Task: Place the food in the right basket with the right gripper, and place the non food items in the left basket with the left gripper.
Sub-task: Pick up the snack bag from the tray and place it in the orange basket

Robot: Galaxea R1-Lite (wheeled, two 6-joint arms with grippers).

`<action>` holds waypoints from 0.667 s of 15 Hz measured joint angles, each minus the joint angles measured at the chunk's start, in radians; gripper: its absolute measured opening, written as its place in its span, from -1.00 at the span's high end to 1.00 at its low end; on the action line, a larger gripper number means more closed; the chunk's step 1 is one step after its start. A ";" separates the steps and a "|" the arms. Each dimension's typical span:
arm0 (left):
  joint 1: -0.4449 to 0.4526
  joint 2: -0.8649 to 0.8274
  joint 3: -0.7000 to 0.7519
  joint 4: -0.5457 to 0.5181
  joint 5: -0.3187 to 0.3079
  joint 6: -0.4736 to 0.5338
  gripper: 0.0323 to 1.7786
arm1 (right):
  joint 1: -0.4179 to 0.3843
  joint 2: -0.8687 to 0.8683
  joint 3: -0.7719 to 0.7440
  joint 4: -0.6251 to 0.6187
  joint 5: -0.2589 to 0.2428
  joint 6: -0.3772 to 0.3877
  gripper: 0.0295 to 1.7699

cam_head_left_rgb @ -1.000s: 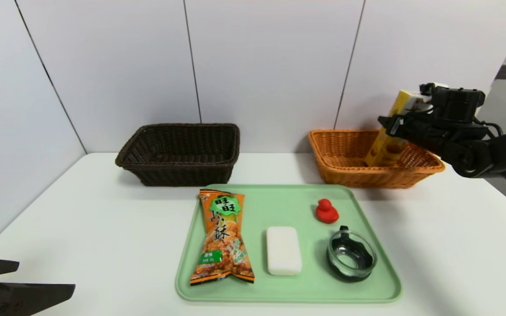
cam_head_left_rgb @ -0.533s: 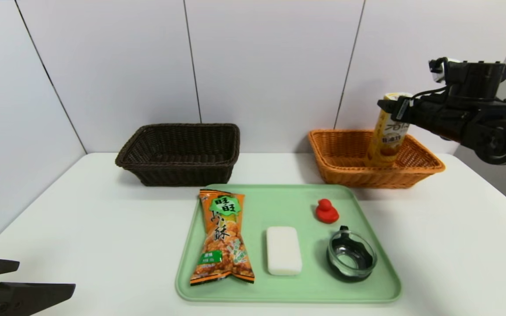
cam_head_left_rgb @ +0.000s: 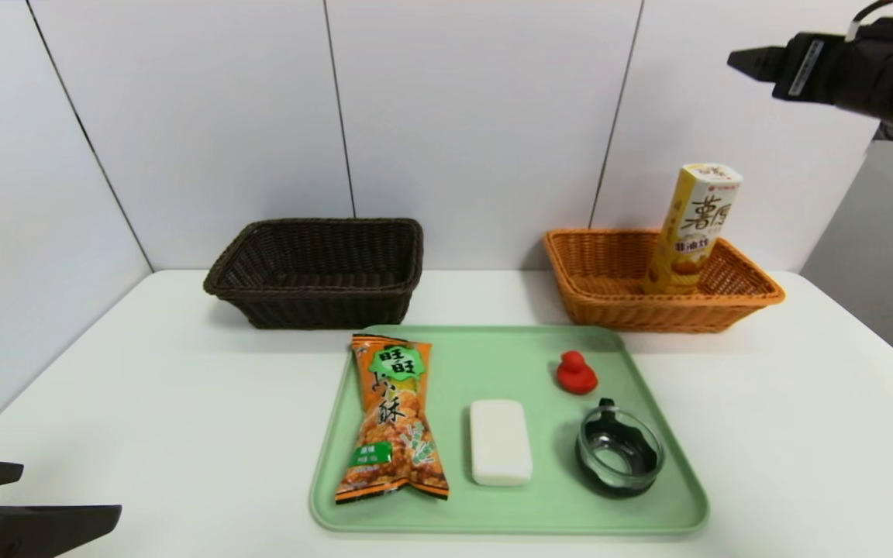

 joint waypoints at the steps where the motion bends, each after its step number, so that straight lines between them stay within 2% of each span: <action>1: 0.000 -0.006 0.000 0.000 0.000 -0.001 -0.90 | 0.042 -0.025 -0.054 0.069 -0.005 0.002 -0.88; 4: 0.000 -0.031 0.000 0.003 0.001 -0.007 -0.90 | 0.199 -0.067 -0.233 0.333 -0.053 0.052 -0.90; 7: 0.001 -0.058 -0.007 -0.001 0.005 -0.007 -0.90 | 0.371 -0.043 -0.381 0.673 -0.090 0.151 -0.91; 8: 0.001 -0.066 -0.007 -0.002 0.008 -0.004 -0.90 | 0.419 -0.016 -0.399 0.753 -0.093 0.184 -0.91; 10: 0.002 -0.078 -0.005 -0.020 0.020 0.000 -0.90 | 0.504 0.052 -0.415 0.834 -0.096 0.248 -0.91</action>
